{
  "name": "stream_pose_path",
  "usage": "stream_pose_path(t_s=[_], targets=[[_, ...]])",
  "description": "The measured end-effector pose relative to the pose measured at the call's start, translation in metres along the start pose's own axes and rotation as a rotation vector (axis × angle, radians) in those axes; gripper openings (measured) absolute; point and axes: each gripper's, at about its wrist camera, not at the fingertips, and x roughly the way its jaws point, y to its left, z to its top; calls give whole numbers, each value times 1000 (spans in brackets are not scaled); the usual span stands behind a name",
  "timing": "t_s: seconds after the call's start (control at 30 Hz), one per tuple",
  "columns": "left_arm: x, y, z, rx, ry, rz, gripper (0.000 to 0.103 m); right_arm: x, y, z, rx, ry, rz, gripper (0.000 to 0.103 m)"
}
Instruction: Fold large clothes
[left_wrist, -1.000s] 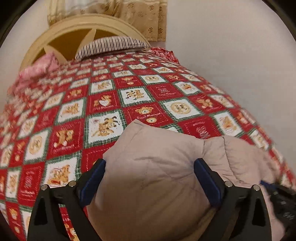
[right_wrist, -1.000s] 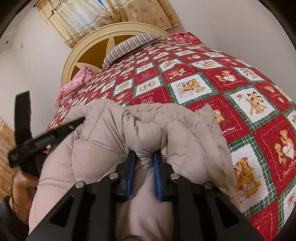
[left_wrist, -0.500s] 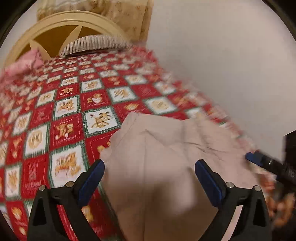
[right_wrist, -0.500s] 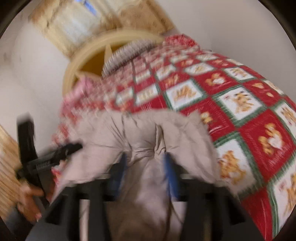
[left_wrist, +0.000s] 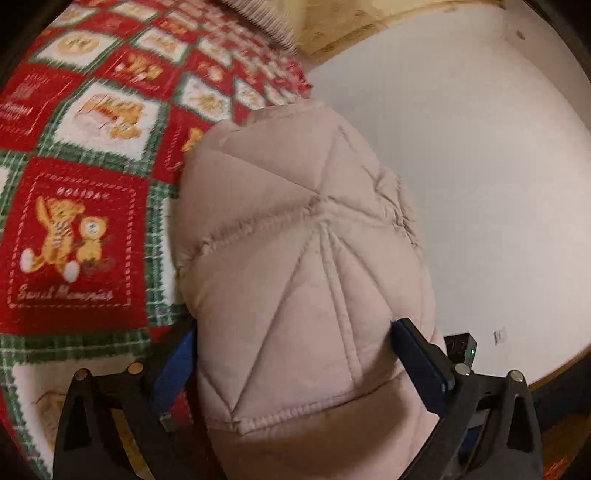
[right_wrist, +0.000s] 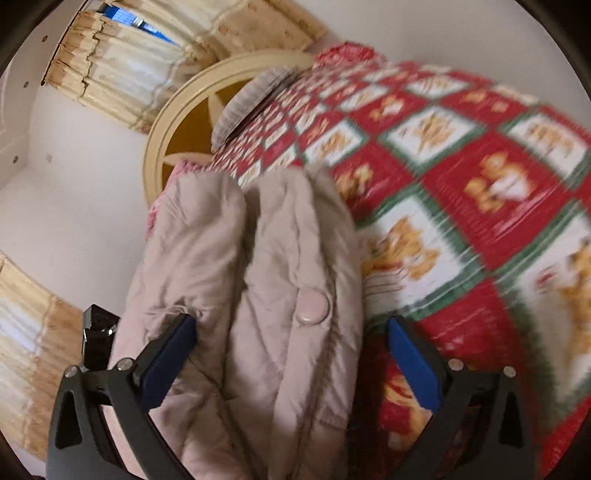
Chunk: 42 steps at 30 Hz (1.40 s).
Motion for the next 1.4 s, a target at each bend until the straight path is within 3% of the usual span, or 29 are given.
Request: stream_pose_path(t_s=[0.13,0.3,0.5,0.57,0.6,0.67,0.73,0.87,1.0,1.17,1.27,1.4], targets=[[3,2,-7,48,18,-52,102,0,1,-2,-57,55,86,103],[10,-12,-18,143,-27,-28,102,20,12,-3,-141,120,76,103],[8,-18,-16,129,-3,-52,102,41,36,-12,-153,198,90,103],[-5,-20,-17,135,0,-54,102,34,39,-26,-99,215,159,80],[-12,-27,-23,153,10,-48,102,29,43,-34,-86,208,159,76],[-26,-35,-34,190,40,-40,102,11,54,-57,-88,194,143,63],[-40,-47,-49,212,72,-35,102,-9,66,-80,-79,180,132,57],[-73,-76,-94,255,132,-69,102,-60,89,-130,-26,126,121,53],[-83,-121,-141,315,211,-123,102,-128,101,-182,4,44,75,51],[-60,-186,-190,394,308,-216,102,-216,100,-222,38,-66,2,51],[-31,-217,-204,424,332,-256,102,-256,92,-228,22,-136,-74,51],[16,-234,-215,482,324,-187,102,-270,61,-224,-2,-187,-198,51]])
